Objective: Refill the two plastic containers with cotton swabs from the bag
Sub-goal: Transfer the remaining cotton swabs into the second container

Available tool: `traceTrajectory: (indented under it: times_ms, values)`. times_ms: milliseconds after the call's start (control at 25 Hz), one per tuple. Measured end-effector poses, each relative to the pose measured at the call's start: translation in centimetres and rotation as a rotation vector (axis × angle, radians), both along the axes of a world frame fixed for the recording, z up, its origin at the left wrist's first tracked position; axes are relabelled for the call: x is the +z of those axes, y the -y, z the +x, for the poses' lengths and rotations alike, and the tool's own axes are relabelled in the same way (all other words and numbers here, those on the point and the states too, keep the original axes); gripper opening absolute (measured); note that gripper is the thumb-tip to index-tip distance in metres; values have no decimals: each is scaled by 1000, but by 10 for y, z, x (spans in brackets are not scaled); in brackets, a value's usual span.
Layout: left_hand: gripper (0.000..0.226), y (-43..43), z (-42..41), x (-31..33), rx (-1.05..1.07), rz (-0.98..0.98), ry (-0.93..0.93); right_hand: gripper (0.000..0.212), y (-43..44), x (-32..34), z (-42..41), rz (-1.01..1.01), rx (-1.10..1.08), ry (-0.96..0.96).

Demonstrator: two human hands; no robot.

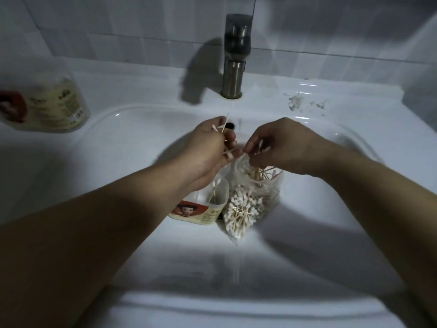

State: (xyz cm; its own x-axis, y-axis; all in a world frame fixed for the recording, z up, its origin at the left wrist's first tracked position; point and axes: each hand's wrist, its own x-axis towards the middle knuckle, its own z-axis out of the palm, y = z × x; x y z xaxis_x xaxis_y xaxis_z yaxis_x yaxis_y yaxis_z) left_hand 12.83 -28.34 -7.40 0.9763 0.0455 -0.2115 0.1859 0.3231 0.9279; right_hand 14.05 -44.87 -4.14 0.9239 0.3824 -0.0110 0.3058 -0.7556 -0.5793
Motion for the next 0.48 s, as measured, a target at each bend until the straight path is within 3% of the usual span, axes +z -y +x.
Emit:
traceTrajectory:
  times_ms: [240,480]
  values:
    - [36,-1,0,2,-20,194,75,12,3,10,2,186,-114,46]
    - [30,1,-6,-5,-88,495,223,20,4,9,-1,65,-32,36]
